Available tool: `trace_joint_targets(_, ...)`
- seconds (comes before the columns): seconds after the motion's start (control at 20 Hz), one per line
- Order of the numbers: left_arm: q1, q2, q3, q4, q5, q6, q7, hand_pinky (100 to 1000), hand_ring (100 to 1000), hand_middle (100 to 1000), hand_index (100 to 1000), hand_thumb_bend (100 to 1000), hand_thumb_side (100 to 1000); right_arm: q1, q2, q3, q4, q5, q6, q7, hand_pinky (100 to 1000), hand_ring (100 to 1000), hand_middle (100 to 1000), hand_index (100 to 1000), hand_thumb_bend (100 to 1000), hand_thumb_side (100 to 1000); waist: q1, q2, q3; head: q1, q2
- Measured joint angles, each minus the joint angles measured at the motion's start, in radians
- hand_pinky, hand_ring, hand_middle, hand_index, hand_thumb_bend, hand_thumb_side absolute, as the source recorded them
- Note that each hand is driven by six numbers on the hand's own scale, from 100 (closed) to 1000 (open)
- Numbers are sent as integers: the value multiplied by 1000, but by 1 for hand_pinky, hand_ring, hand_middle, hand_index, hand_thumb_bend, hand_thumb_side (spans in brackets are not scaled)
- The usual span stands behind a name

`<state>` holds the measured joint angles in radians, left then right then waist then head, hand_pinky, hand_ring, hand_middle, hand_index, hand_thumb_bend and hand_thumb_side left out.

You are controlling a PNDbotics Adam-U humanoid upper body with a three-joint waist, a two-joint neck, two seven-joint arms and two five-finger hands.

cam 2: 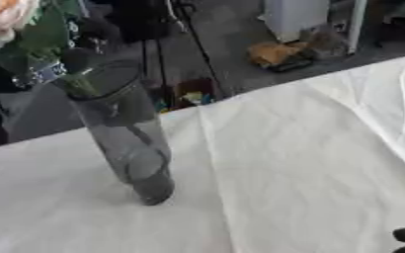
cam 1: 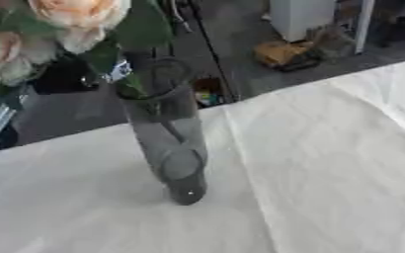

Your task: Arrange flowers into the vase.

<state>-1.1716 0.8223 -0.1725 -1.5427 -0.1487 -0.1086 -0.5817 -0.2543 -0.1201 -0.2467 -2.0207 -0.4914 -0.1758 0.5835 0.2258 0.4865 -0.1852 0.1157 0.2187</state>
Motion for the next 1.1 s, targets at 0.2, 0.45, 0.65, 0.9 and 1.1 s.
trace_joint_targets(0.2,0,5,6,12,-28,-27,-29,1000,1000,973,996,440,1000,0,0,-3,0,6,5,-2,622,760,474,771,100,807,0,0,3,-4,-1)
trace_joint_targets(0.45,1,5,7,19,-37,-44,-47,1000,1000,1000,1000,987,1000,0,0,-5,-2,8,9,-2,623,761,473,772,100,809,-1,3,4,-4,-2)
trace_joint_targets(0.65,1,5,5,18,-36,-61,-80,1000,1000,1000,1000,1000,1000,0,0,-5,-6,15,12,0,621,759,471,771,100,809,-1,7,4,-4,-2)
trace_joint_targets(0.9,1,6,5,18,-66,-68,-132,1000,1000,1000,1000,962,1000,0,0,-5,-6,18,18,-3,617,758,470,770,100,808,-1,8,4,-4,-6)
trace_joint_targets(1.1,1,6,10,18,-94,-68,-158,1000,1000,1000,1000,896,977,0,0,-5,-6,22,23,-4,618,758,469,770,100,809,-1,8,5,-4,-10)
